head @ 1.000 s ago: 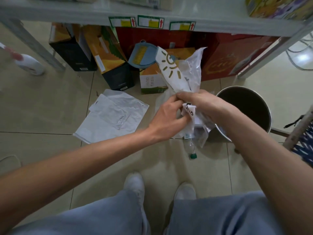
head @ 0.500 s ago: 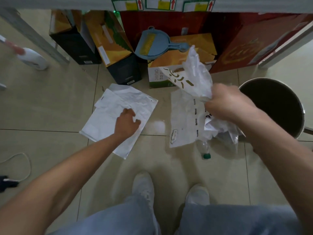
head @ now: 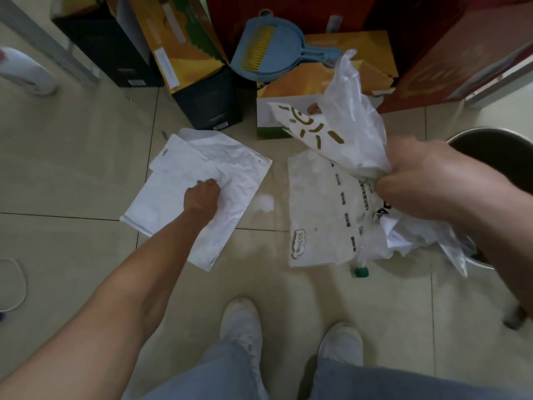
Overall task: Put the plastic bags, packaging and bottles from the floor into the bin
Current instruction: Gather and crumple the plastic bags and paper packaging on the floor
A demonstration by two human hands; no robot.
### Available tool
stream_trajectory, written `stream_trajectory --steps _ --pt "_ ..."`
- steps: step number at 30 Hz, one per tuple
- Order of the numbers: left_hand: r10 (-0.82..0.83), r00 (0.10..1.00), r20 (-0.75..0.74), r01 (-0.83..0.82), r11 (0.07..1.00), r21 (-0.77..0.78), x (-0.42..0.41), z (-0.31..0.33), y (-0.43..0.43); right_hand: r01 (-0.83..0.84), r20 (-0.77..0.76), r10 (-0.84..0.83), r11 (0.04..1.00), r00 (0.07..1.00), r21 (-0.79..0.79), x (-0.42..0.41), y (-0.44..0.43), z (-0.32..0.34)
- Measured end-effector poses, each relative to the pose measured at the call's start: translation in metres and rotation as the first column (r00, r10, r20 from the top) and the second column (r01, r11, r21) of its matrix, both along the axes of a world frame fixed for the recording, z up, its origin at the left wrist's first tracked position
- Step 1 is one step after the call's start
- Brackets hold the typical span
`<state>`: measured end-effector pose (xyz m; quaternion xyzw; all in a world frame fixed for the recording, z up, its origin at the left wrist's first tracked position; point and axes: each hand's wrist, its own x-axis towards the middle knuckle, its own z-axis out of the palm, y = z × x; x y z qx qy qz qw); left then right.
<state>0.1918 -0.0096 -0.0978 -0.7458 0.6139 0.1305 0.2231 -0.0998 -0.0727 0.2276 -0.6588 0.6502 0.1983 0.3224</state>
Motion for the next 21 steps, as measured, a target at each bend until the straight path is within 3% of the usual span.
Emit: stream_trajectory --steps 4,7,10,12,14,18,21 --pt "0.060 0.997 -0.052 -0.063 0.996 -0.056 0.008 0.021 0.000 0.036 0.019 -0.036 0.999 0.999 0.012 0.004 0.002 0.002" --pt "0.149 0.973 -0.175 -0.175 0.975 -0.140 0.000 0.052 -0.010 -0.004 0.029 0.004 1.000 1.000 -0.001 0.007 0.005 0.002" --pt "0.235 0.890 -0.391 -0.333 0.920 -0.205 -0.022 0.106 -0.026 -0.001 0.040 0.002 1.000 0.999 -0.024 0.008 0.008 0.005" --pt "0.305 0.815 -0.493 -0.427 0.891 -0.154 -0.044 0.148 -0.037 -0.003 0.062 0.006 0.999 0.998 -0.043 0.008 0.009 0.005" --pt "0.329 0.705 -0.629 -0.478 0.875 -0.079 -0.071 0.191 -0.041 0.001 0.117 0.006 0.998 0.993 -0.060 0.006 0.012 0.008" --pt "0.279 0.264 -0.923 -0.541 0.836 0.098 -0.128 0.254 -0.021 0.196 0.391 -0.189 0.980 0.901 0.023 0.007 0.021 0.020" --pt "0.174 0.152 -0.973 -0.503 0.861 0.075 -0.153 0.277 -0.005 0.319 0.475 -0.333 0.941 0.815 0.112 0.008 0.025 0.023"
